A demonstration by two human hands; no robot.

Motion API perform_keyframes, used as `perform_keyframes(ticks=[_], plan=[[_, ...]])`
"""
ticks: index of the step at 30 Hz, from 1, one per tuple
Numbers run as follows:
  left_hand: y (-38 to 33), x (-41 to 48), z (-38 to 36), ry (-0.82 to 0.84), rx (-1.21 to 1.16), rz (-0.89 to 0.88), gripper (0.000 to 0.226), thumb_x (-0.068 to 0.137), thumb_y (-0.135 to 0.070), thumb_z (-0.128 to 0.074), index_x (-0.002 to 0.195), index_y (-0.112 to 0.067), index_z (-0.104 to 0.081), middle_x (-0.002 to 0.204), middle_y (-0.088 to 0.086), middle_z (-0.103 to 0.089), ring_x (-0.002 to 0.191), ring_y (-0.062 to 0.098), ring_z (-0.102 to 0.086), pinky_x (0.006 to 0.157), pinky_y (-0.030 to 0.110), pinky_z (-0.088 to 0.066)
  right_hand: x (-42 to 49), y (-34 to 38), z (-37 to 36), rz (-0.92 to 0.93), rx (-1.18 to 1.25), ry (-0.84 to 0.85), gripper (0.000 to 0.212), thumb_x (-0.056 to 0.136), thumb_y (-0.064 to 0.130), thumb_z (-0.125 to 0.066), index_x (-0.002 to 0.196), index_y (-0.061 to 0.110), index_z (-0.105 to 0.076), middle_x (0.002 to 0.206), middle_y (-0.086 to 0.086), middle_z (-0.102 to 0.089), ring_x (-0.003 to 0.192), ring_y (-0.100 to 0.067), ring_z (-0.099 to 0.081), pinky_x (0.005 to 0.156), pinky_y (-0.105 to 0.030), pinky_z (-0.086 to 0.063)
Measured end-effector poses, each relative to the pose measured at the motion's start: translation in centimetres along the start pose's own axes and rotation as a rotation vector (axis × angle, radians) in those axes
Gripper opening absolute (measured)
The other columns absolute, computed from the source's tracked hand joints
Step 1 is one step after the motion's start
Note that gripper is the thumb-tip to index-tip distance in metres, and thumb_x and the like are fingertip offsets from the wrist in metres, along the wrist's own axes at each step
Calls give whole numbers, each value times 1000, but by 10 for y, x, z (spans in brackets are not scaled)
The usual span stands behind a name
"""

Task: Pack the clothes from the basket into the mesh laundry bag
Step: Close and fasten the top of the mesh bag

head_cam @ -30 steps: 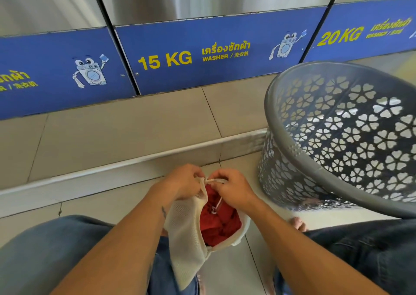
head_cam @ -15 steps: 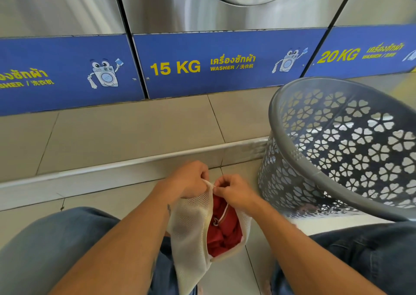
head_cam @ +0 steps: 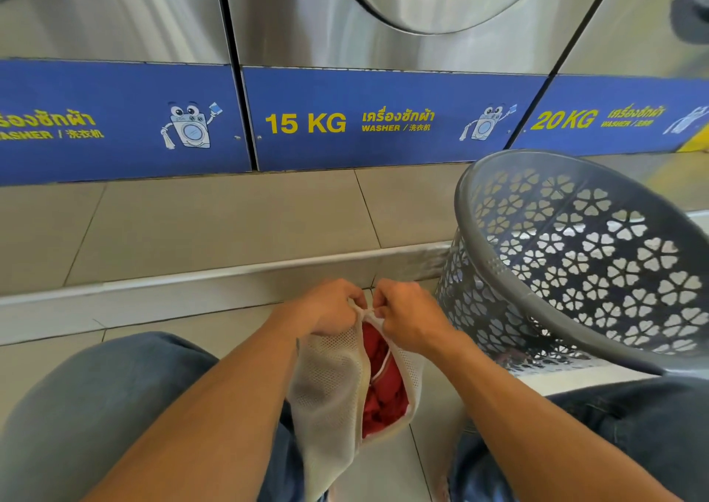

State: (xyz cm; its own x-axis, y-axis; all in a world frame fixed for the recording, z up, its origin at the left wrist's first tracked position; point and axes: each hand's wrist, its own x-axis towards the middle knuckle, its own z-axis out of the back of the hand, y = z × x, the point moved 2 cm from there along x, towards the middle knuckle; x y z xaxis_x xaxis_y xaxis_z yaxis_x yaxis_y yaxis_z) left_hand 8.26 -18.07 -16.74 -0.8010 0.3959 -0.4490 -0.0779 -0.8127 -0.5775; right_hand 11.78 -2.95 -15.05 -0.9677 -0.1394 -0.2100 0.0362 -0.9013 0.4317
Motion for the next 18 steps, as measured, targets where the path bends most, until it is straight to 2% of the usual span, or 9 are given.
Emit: perform_keyframes(ticks=[2, 7, 10, 13, 16, 18], plan=[[0, 0, 1, -18, -5, 1, 30, 85, -18, -54, 100, -36, -72, 112, -5, -67, 101, 19, -60, 85, 36, -52, -1, -1, 3, 10, -17, -3, 10, 85, 9, -61, 87, 19, -61, 85, 3, -67, 81, -23, -62, 71, -42, -55], [-2, 1, 5, -51, 3, 13, 31, 83, -12, -53, 96, -30, -75, 111, -2, -69, 100, 18, -60, 76, 29, -45, -8, 0, -6, 1, 31, -49, 16, 84, 1, -58, 81, 18, -57, 79, 0, -65, 75, -22, -60, 67, -47, -55], [-3, -4, 7, 89, -27, 47, 39, 89, -10, -51, 118, -27, -71, 126, -2, -63, 107, 18, -56, 87, 31, -45, -12, 0, -13, -28, 136, -76, 18, 84, 2, -56, 77, 19, -54, 74, 1, -63, 71, -21, -60, 64, -49, -54], [-3, -10, 3, 282, -56, 102, 46, 93, -14, -46, 134, -30, -59, 132, 2, -56, 117, 23, -53, 100, 41, -46, -19, -4, -16, -72, 208, -78, 15, 84, 7, -55, 76, 19, -53, 73, 1, -63, 72, -19, -58, 63, -44, -50], [-4, -14, -1, 303, -137, 154, 44, 94, -18, -42, 133, -28, -60, 117, 1, -57, 105, 21, -57, 96, 41, -50, -24, -8, -19, -71, 219, -80, 15, 85, 6, -55, 78, 19, -54, 74, 3, -63, 72, -16, -57, 64, -41, -49], [-5, -13, -4, 306, -105, 138, 39, 97, -24, -44, 132, -30, -59, 116, -1, -57, 104, 19, -57, 89, 36, -51, -26, -8, -20, -84, 288, -103, 18, 85, 4, -58, 76, 19, -55, 71, 4, -63, 67, -12, -55, 64, -42, -51]])
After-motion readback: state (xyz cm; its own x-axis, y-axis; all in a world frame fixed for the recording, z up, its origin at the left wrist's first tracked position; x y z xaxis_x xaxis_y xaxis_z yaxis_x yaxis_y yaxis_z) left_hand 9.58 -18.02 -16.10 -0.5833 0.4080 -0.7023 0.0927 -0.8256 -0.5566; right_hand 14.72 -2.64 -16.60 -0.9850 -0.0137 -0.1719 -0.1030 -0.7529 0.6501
